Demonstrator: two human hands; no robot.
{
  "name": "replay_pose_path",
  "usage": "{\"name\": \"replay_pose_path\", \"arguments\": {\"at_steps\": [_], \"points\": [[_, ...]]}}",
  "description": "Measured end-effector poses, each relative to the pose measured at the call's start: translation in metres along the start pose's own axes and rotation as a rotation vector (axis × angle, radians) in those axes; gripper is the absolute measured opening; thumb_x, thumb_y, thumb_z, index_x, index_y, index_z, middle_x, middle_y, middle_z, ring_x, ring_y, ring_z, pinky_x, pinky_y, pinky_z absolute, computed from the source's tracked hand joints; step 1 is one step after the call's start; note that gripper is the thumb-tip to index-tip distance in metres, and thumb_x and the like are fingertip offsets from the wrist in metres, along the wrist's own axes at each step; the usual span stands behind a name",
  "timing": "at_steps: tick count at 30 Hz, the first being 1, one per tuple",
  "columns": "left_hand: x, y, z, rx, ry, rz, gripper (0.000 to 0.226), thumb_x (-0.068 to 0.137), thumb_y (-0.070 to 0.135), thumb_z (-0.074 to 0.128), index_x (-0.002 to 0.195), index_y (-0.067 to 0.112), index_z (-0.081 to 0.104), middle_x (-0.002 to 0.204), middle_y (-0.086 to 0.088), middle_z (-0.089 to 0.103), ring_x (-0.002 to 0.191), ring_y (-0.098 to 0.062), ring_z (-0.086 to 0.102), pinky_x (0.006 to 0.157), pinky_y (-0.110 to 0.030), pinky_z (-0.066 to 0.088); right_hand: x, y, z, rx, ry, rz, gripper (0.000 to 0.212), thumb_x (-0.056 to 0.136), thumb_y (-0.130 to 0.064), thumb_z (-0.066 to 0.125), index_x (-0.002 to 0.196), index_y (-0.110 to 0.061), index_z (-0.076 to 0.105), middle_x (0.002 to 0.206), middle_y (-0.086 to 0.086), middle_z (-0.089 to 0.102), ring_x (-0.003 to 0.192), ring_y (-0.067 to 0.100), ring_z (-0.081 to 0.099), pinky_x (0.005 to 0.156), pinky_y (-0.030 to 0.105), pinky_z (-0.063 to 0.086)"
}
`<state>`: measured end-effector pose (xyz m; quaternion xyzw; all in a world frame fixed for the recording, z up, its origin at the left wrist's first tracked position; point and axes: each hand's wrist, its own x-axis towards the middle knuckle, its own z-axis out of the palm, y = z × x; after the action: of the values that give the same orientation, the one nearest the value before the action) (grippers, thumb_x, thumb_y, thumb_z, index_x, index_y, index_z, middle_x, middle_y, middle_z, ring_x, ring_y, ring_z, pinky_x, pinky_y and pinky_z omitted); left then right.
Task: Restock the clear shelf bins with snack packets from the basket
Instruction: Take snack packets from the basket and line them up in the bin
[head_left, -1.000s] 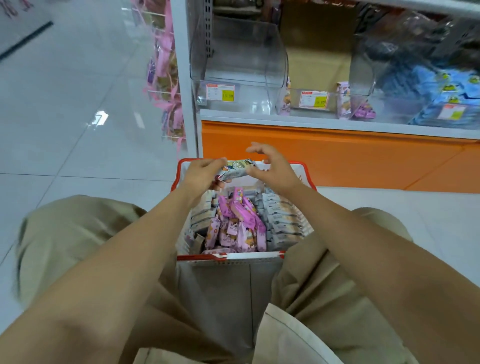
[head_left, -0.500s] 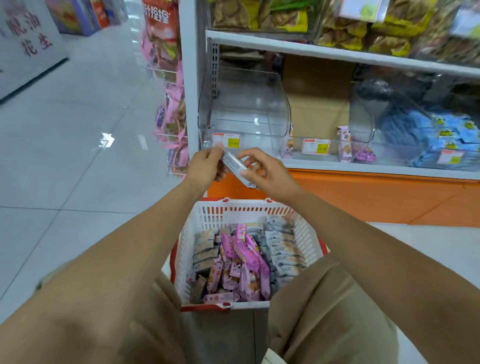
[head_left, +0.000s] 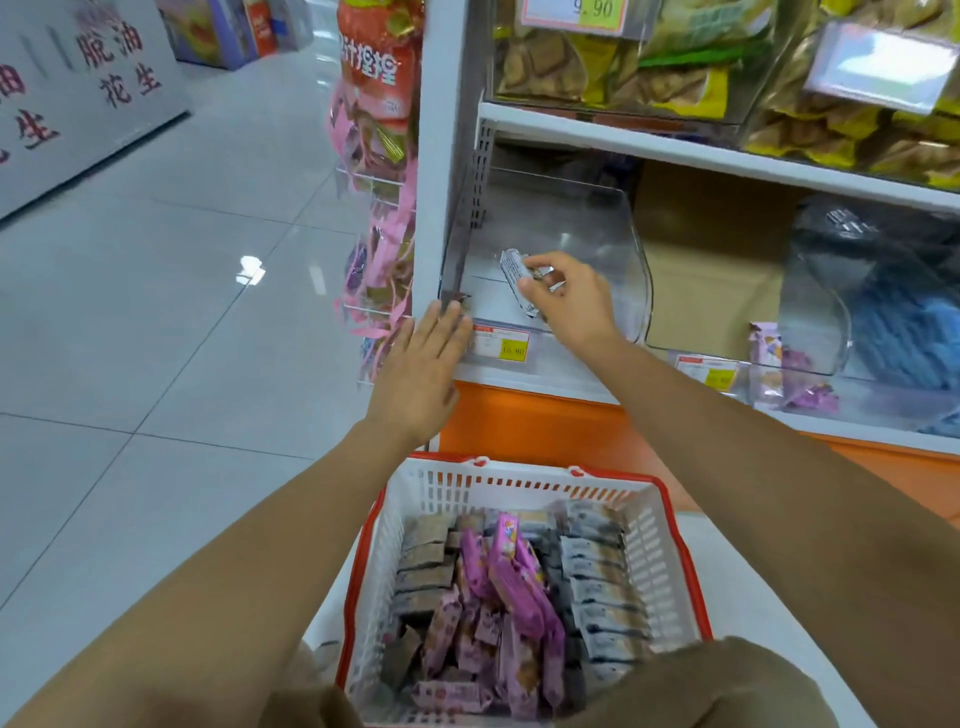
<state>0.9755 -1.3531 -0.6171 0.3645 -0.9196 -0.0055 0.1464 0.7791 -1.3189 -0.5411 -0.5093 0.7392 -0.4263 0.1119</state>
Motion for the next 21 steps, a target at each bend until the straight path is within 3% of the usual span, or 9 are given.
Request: {"name": "replay_pose_path", "arguments": {"at_steps": [3, 7, 10, 14, 18, 21], "points": [[0.004, -0.011, 0.012, 0.044, 0.022, 0.023, 0.082, 0.095, 0.019, 0.055, 0.156, 0.018, 0.001, 0.164, -0.004, -0.001, 0.151, -0.023, -0.007, 0.123, -0.046, 0.006, 0.021, 0.007, 0.014, -0.114, -0.046, 0.032, 0.029, 0.091, -0.027, 0.065, 0.12, -0.022, 0.066, 0.097, 0.0, 0.065, 0.067, 0.012, 0.061, 0.064, 0.021, 0.048], [0.006, -0.026, 0.025, 0.064, 0.107, 0.126, 0.084, 0.089, 0.013, 0.06, 0.157, 0.014, 0.011, 0.164, -0.008, 0.009, 0.151, -0.026, 0.003, 0.122, -0.05, 0.013, 0.042, 0.017, 0.031, -0.227, -0.11, 0.083, 0.03, 0.089, -0.028, 0.068, 0.118, -0.021, 0.068, 0.103, 0.003, 0.071, 0.08, 0.019, 0.067, 0.075, 0.027, 0.05], [0.008, -0.032, 0.031, 0.049, 0.133, 0.166, 0.087, 0.085, 0.01, 0.061, 0.157, 0.014, 0.013, 0.164, -0.008, 0.009, 0.152, -0.026, 0.002, 0.122, -0.049, 0.009, 0.053, 0.021, 0.042, -0.319, -0.18, 0.12, 0.026, 0.086, -0.029, 0.069, 0.11, -0.02, 0.07, 0.1, 0.007, 0.073, 0.088, 0.023, 0.068, 0.08, 0.029, 0.051], [0.009, -0.035, 0.037, 0.05, 0.161, 0.167, 0.089, 0.082, 0.009, 0.058, 0.157, 0.016, 0.011, 0.164, -0.006, 0.007, 0.152, -0.024, 0.0, 0.122, -0.046, 0.001, 0.061, 0.021, 0.054, -0.418, -0.257, 0.192, 0.025, 0.087, -0.033, 0.07, 0.106, -0.017, 0.07, 0.104, 0.009, 0.069, 0.088, 0.024, 0.064, 0.077, 0.029, 0.047], [0.013, -0.039, 0.043, 0.045, 0.197, 0.187, 0.092, 0.081, 0.01, 0.064, 0.157, 0.016, 0.014, 0.164, -0.005, 0.012, 0.152, -0.024, 0.004, 0.121, -0.047, 0.008, 0.066, 0.02, 0.058, -0.512, -0.362, 0.252, 0.03, 0.083, -0.031, 0.074, 0.109, -0.016, 0.07, 0.114, 0.006, 0.063, 0.091, 0.021, 0.058, 0.074, 0.027, 0.04], [0.014, -0.042, 0.047, 0.044, 0.211, 0.183, 0.096, 0.082, 0.019, 0.071, 0.157, 0.019, 0.011, 0.164, -0.006, 0.01, 0.152, -0.025, 0.003, 0.121, -0.047, 0.007, 0.07, 0.018, 0.058, -0.431, -0.419, 0.339, 0.028, 0.083, -0.027, 0.075, 0.106, -0.013, 0.069, 0.11, 0.008, 0.065, 0.088, 0.02, 0.06, 0.078, 0.032, 0.049]]}}
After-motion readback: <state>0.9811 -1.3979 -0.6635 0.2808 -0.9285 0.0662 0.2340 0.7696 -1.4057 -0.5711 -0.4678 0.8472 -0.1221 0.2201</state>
